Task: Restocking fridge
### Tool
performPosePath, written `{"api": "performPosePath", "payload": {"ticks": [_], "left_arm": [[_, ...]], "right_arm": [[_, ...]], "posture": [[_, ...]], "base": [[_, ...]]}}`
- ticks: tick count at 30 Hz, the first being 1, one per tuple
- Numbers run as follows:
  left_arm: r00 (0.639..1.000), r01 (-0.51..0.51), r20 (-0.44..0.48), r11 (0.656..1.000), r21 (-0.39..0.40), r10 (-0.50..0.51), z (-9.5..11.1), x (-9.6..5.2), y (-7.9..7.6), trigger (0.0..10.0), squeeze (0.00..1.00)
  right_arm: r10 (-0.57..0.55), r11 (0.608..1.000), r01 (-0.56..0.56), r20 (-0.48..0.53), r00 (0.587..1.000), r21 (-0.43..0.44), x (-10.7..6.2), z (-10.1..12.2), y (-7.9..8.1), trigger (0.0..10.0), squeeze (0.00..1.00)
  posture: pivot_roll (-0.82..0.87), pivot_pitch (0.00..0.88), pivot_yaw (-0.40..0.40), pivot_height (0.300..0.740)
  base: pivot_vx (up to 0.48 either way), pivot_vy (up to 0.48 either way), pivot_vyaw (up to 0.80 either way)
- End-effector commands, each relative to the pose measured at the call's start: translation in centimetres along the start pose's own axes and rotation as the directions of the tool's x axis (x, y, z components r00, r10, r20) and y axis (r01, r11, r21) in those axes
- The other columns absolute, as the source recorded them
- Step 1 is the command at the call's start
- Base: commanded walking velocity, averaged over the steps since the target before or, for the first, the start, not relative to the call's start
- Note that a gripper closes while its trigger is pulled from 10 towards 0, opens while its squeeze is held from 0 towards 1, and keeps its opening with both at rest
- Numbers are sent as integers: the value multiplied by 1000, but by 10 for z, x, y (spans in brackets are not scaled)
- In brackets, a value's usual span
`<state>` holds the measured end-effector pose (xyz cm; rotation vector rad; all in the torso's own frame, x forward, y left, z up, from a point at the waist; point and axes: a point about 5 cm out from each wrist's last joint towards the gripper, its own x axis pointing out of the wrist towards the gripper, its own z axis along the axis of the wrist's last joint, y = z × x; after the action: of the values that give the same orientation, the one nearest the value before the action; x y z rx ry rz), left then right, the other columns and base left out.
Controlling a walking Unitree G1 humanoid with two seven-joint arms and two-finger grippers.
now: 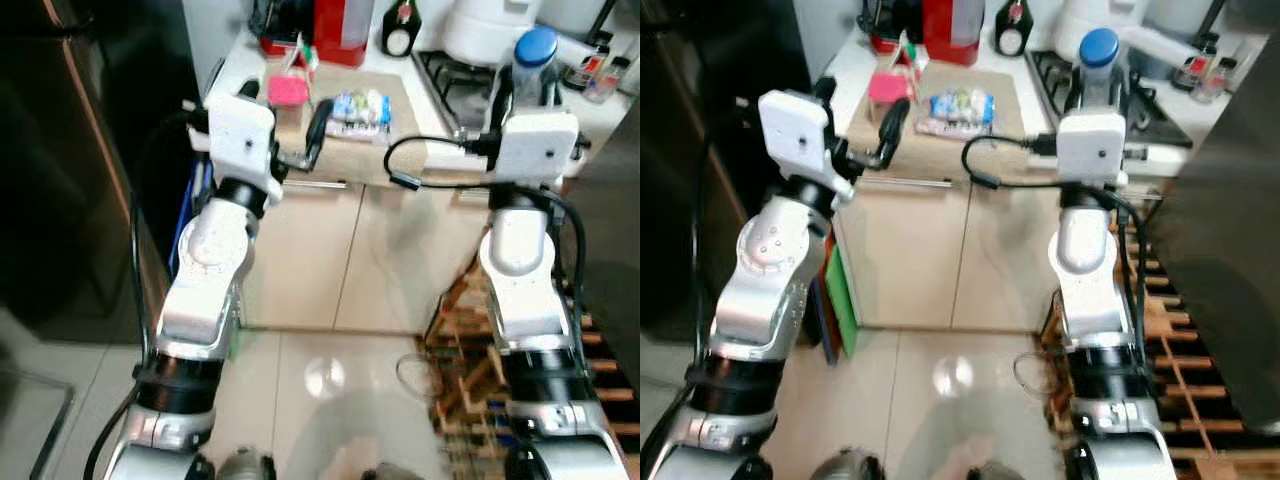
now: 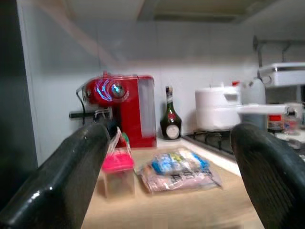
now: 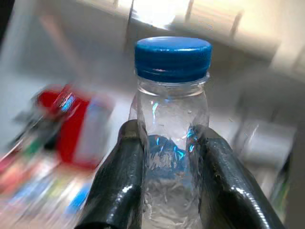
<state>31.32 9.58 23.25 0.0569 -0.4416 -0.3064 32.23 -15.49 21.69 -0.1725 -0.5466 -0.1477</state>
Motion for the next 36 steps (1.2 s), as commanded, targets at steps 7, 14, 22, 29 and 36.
{"api": "performPosePath", "payload": {"ticks": [7,14,22,29,36], "left_arm": [[997,-43,-64,999,-16,42,-17,-12,-3,10000,0],[986,-94,-139,995,-14,91,-36,-25,4,10000,0],[955,-156,-257,988,-3,150,-62,-49,10,10000,0],[902,-180,-410,980,-80,132,-93,-81,22,10000,0],[919,-134,-386,985,-105,84,-90,-76,15,10000,0]], "right_arm": [[96,993,-72,-278,956,96,-27,-45,-7,0,0],[129,991,-108,-332,935,79,-38,-53,-8,0,0],[286,952,-179,-517,807,246,-61,-79,2,0,0],[316,946,-177,-647,694,271,-86,-107,-7,0,0],[324,946,-227,-618,717,232,-76,-100,-8,0,0]], "posture": [[5,0,-55,740],[4,0,-56,740],[3,14,-57,740],[-17,0,-30,740],[-31,0,-16,740]], "base": [[-259,0,0],[-260,0,0],[-266,0,0],[-82,0,0],[0,-206,0]]}}
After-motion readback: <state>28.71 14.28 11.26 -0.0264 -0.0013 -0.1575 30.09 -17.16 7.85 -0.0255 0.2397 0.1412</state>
